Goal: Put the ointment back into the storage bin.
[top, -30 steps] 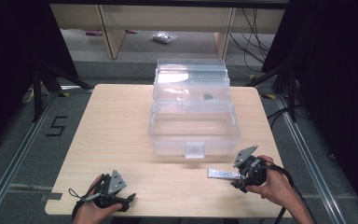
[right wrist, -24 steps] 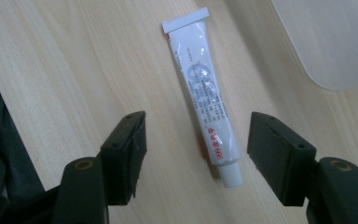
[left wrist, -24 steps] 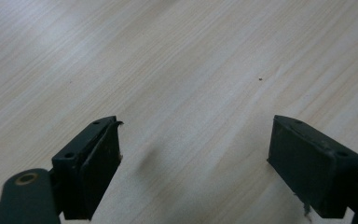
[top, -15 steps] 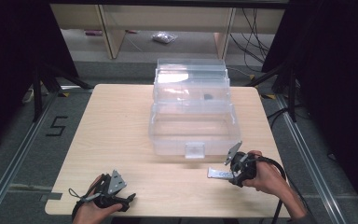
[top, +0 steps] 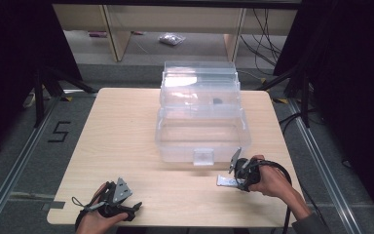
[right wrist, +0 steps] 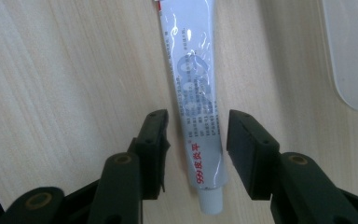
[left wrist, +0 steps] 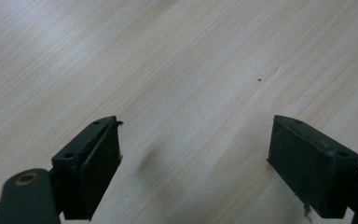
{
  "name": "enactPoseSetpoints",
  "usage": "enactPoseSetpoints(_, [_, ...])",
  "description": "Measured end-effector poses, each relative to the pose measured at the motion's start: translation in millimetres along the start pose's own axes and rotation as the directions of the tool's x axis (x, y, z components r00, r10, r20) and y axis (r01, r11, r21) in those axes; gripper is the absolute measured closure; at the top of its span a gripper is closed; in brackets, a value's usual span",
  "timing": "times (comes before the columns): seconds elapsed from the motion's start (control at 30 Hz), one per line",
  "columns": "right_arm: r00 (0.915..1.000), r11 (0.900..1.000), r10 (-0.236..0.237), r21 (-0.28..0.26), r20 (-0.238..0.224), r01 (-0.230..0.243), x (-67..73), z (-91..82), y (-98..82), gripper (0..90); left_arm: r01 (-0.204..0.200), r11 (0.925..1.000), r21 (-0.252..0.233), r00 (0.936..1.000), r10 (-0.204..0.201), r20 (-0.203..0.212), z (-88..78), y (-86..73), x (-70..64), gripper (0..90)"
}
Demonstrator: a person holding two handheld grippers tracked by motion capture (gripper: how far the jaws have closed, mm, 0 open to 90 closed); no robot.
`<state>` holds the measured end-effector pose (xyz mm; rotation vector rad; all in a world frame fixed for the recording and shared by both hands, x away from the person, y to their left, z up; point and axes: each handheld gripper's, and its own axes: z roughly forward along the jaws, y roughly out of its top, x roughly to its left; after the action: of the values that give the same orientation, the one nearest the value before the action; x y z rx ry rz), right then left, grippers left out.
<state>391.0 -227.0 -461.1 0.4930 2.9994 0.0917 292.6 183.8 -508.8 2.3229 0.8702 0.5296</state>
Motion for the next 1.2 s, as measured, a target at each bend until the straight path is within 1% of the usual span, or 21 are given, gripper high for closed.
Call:
enactPoseSetpoints(0.2, [1.0000,1.000,-0.007,0.030,-0.006,0.007,0.3,3.5,4.0,62.5,0.001,1.0000,-0.002,1.0000,-0.001,-0.002,-0.9,-0.1,-0.3,16.2])
enactPoseSetpoints(0.23, [0.9983,0.998,-0.057,0.023,-0.006,0.057,-3.4,5.4,4.7,63.0,0.001,1.0000,0.000,1.0000,-0.001,-0.002,0.0,0.0,-0.2,16.2])
enactPoseSetpoints(0.27, [0.9999,0.999,-0.008,0.046,-0.008,0.008,-0.3,4.2,5.1,63.4,-0.001,1.0000,0.001,1.0000,0.001,0.001,0.1,0.0,-0.1,16.2])
enactPoseSetpoints(0.3, [0.9985,0.998,-0.054,0.041,-0.010,0.054,-3.1,6.5,6.2,64.1,0.004,1.0000,-0.003,1.0000,-0.004,-0.001,-1.0,-0.1,-0.5,16.2])
enactPoseSetpoints(0.4, [0.9977,0.997,-0.065,0.043,-0.020,0.066,-4.7,7.7,6.8,64.7,0.004,1.0000,-0.002,1.0000,-0.004,-0.002,-0.9,0.0,-0.6,16.2])
enactPoseSetpoints(0.43, [0.9990,0.998,-0.039,0.055,-0.023,0.041,-2.7,7.1,8.5,64.8,0.003,1.0000,-0.002,1.0000,-0.003,-0.002,-0.7,-0.1,-0.6,16.2])
enactPoseSetpoints(0.47, [0.9990,0.998,-0.039,0.055,-0.023,0.041,-2.7,7.1,8.5,64.8,0.003,1.0000,-0.002,1.0000,-0.003,-0.002,-0.7,-0.1,-0.6,16.2])
enactPoseSetpoints(0.53, [0.9969,0.996,-0.073,0.041,-0.027,0.075,-5.5,9.1,8.6,65.2,0.003,1.0000,-0.002,1.0000,-0.003,-0.001,-0.6,0.0,-0.6,16.2])
enactPoseSetpoints(0.57, [0.9984,0.997,-0.044,0.056,-0.035,0.046,-3.6,8.4,9.7,65.3,0.003,1.0000,-0.002,1.0000,-0.003,-0.001,-0.6,-0.1,-0.7,16.2])
enactPoseSetpoints(0.6, [0.9966,0.996,-0.077,0.051,-0.029,0.078,-6.1,10.1,9.6,65.3,0.002,1.0000,-0.001,1.0000,-0.002,0.000,-0.7,-0.1,-0.6,16.2])
enactPoseSetpoints(0.63, [0.9983,0.997,-0.046,0.062,-0.035,0.048,-4.4,10.7,9.9,65.4,0.003,1.0000,-0.002,1.0000,-0.003,-0.001,-0.7,-0.1,-0.5,16.2])
enactPoseSetpoints(0.67, [0.9966,0.996,-0.073,0.057,-0.039,0.075,-6.3,11.7,10.4,65.7,0.003,1.0000,-0.002,1.0000,-0.003,-0.001,-0.7,-0.1,-0.5,16.2])
enactPoseSetpoints(0.7, [0.9988,0.997,-0.034,0.072,-0.035,0.037,-3.3,11.1,11.2,65.8,0.003,1.0000,-0.001,1.0000,-0.003,0.000,-0.8,-0.1,-0.4,16.2])
enactPoseSetpoints(0.73, [0.9973,0.996,-0.062,0.067,-0.041,0.065,-5.3,12.9,11.8,66.1,0.003,1.0000,-0.001,1.0000,-0.003,0.000,-0.8,-0.1,-0.4,16.2])
enactPoseSetpoints(0.77, [0.9982,0.996,-0.042,0.073,-0.043,0.045,-4.5,13.2,11.4,67.0,0.003,1.0000,-0.001,1.0000,-0.003,0.000,-0.7,-0.1,-0.4,16.2])
enactPoseSetpoints(0.9, [0.9958,0.993,-0.078,0.088,-0.048,0.082,-5.5,12.5,13.0,69.5,0.004,1.0000,-0.001,1.0000,-0.004,0.000,-0.8,0.0,-0.4,16.2])
enactPoseSetpoints(1.0, [0.9978,0.993,-0.056,0.101,-0.035,0.059,-3.6,9.4,15.1,70.3,0.003,1.0000,-0.001,1.0000,-0.003,0.000,-0.9,-0.1,-0.4,16.2])
enactPoseSetpoints(1.03, [0.9958,0.991,-0.083,0.098,-0.037,0.086,-5.6,9.3,15.6,70.3,0.004,1.0000,-0.001,1.0000,-0.004,0.000,-0.8,0.0,-0.4,16.2])
enactPoseSetpoints(1.07, [0.9958,0.990,-0.089,0.106,-0.024,0.091,-5.1,8.4,16.5,70.3,0.003,1.0000,-0.001,1.0000,-0.003,0.000,-0.9,0.0,-0.4,16.2])
enactPoseSetpoints(1.17, [0.9976,0.993,-0.064,0.097,-0.027,0.066,-3.8,5.3,16.6,70.4,0.004,1.0000,-0.001,1.0000,-0.004,0.000,-0.9,-0.1,-0.3,16.2])
enactPoseSetpoints(1.2, [0.9949,0.991,-0.096,0.087,-0.030,0.098,-6.0,5.8,16.9,70.4,0.004,1.0000,-0.001,1.0000,-0.004,0.000,-0.9,-0.1,-0.3,16.2])
